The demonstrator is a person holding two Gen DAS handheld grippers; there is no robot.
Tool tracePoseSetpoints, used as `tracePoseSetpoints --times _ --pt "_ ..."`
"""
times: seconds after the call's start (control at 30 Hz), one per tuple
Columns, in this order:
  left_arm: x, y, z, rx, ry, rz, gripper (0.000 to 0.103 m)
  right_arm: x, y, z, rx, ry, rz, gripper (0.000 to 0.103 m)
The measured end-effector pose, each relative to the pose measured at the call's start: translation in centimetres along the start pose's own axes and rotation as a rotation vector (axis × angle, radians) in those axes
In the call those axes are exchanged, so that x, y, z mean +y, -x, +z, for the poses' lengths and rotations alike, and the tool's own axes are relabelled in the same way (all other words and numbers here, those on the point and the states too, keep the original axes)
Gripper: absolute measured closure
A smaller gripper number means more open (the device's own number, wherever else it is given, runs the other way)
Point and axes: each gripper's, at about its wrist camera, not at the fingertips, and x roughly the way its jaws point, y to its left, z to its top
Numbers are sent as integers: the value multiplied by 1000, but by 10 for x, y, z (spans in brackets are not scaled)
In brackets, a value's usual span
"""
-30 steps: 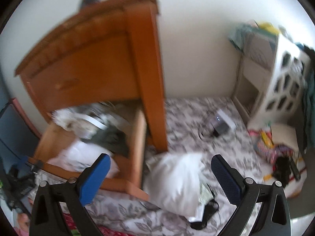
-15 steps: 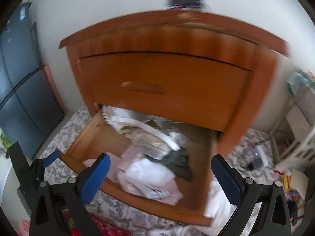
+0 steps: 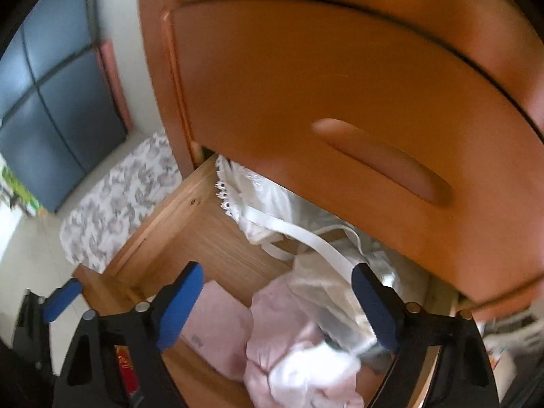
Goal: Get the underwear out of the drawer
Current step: 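Move the right gripper into the drawer and grasp the white lace bra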
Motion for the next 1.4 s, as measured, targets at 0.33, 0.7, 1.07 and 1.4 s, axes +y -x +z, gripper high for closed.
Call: tracePoseSetpoints --times 0.33,0.7,1.07,1.4 --pt "-1 -1 0 0 0 -1 0 38 -58 32 66 182 -59 29" --pt "0 -4 2 -4 -5 -8 0 47 -99 43 115 265 -180 72" --pt "0 -4 2 -3 -4 -7 0 48 -82 36 82 275 -164 93" --pt "0 -4 2 -4 -4 -8 0 57 -74 20 118 317 -97 94"
